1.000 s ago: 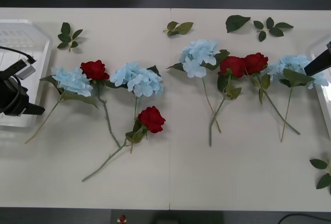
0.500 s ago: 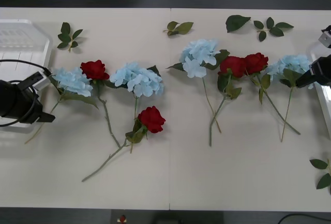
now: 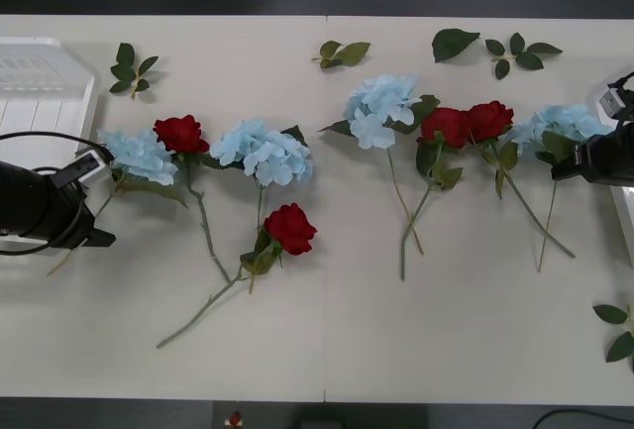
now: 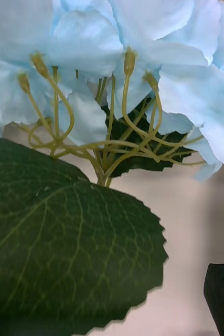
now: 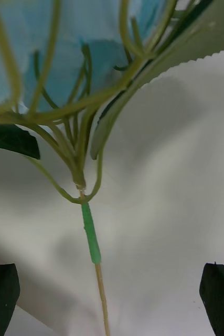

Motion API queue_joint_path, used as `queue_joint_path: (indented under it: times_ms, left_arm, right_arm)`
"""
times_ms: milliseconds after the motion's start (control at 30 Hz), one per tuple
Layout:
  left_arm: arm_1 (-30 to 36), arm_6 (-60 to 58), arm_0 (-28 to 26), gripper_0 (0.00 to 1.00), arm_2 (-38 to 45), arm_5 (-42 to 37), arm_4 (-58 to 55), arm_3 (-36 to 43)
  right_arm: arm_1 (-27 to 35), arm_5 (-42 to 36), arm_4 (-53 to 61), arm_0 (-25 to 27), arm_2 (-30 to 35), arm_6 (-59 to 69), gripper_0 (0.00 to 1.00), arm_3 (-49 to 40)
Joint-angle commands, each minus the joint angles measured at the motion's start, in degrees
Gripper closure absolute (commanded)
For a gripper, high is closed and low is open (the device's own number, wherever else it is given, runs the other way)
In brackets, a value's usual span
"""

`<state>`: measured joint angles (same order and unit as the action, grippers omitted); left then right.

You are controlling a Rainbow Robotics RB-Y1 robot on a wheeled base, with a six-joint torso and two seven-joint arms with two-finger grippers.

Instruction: Put the red flowers into the right box and the blue flowers into the left box

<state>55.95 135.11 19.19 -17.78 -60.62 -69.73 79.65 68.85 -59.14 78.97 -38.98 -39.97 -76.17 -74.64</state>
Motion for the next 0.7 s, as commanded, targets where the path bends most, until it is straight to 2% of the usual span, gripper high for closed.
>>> queue_joint_path:
  times_ms: [33,167,267,333,367,400,433,500,533,567,700]
  left_arm:
    - [0.04,2.7,1.29,0.0,-0.23,0.51,0.56,0.51]
    - [0.04,2.26,1.29,0.02,-1.11,1.3,0.65,0.51]
    - [-0.49,2.09,1.29,0.2,-1.2,1.3,1.09,0.51]
    - [-0.84,1.83,1.29,0.48,-1.11,1.39,1.53,0.51]
    - [-0.93,1.83,1.29,0.52,-1.11,1.39,1.61,0.51]
    - [-1.28,1.74,1.29,0.62,-1.11,1.3,1.88,0.42]
    - [-1.37,1.74,1.29,0.68,-1.2,1.39,1.97,0.42]
    - [-1.9,1.56,1.29,0.9,-1.11,1.39,2.32,0.25]
    - [-1.98,1.56,1.29,0.95,-1.2,1.39,2.41,0.25]
    - [-2.25,1.47,1.29,1.0,-1.2,1.65,2.67,0.33]
    - [-2.6,1.3,1.29,1.0,-1.2,2.35,3.37,0.33]
  right_arm:
    - [-1.88,1.48,-1.72,-0.57,0.33,-3.81,0.0,2.39]
    - [-3.11,2.09,-2.6,-0.66,0.33,-4.6,0.0,3.71]
    - [-4.08,2.18,-3.39,-0.57,0.33,-5.22,0.0,4.77]
    - [-4.87,2.18,-3.91,-0.57,0.33,-5.75,0.0,5.56]
    - [-5.04,2.18,-4.09,-0.57,0.33,-5.83,0.0,5.82]
    - [-5.57,2.36,-4.44,-0.57,0.33,-6.19,0.0,6.35]
    - [-5.75,2.45,-4.53,-0.57,0.33,-6.36,0.0,6.52]
    - [-6.36,2.8,-4.97,-0.48,0.33,-6.98,0.0,7.31]
    - [-6.45,2.89,-5.06,-0.48,0.33,-7.06,0.0,7.49]
    - [-6.71,3.15,-5.32,-0.39,0.33,-7.33,0.0,7.75]
    - [-7.24,4.03,-5.76,0.13,0.33,-7.86,0.0,8.02]
